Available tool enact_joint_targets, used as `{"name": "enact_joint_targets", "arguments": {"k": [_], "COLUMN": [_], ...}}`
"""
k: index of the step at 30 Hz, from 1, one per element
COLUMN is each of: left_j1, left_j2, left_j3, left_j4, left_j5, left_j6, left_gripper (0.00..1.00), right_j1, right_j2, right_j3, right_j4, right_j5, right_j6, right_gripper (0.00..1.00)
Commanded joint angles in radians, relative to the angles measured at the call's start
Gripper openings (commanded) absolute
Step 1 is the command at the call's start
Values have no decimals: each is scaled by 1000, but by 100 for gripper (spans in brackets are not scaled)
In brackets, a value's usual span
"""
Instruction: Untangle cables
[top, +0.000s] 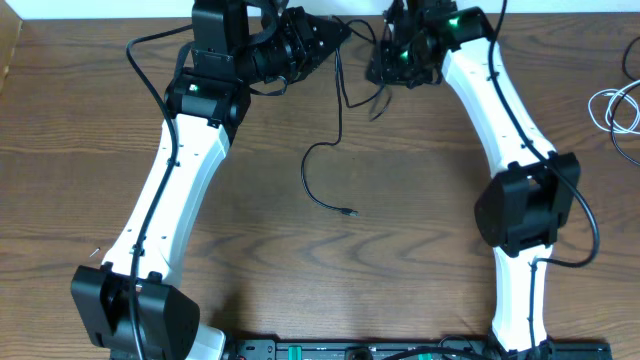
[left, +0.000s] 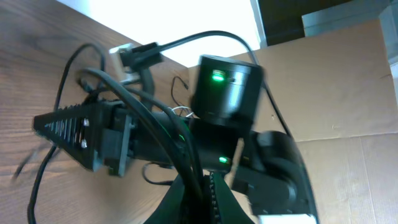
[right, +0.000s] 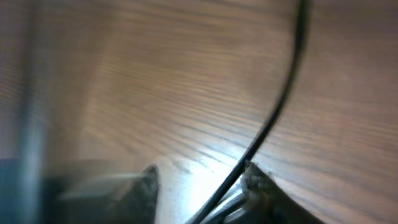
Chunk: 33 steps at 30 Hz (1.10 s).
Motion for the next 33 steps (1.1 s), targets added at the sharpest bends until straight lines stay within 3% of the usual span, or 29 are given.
{"name": "enact_joint_targets", "arguments": {"k": [1, 4, 6, 9, 14, 22, 27, 33], "left_j1": [11, 60, 114, 200, 330, 397, 378, 292], "left_j2": [0, 0, -3, -13, -38, -47, -47, -45], "left_j3": [-1, -1, 0, 0, 0, 0, 0, 0], "left_j4": [12, 21, 26, 25, 21, -14, -92, -304], "left_j5": [37, 29, 29, 30, 41, 71, 66, -19], "left_j6": [49, 93, 92, 92, 92, 124, 203, 369], "left_gripper": [7, 7, 7, 8, 8, 7, 7, 7], "right_j1": [-18, -46, -72, -121, -211, -320, -335, -308], "right_j2": [46, 73, 86, 93, 93, 93, 93, 93], "right_j3": [6, 6, 5, 5, 5, 5, 5, 5], "right_j4": [-29, -85, -127, -186, -226, -263, -279, -274], "right_j5": [135, 190, 234, 302, 330, 297, -10, -188], "right_j6": [74, 74, 74, 73, 33, -76, -335, -372], "right_gripper": [25, 21, 25, 52, 79, 86, 84, 84]}}
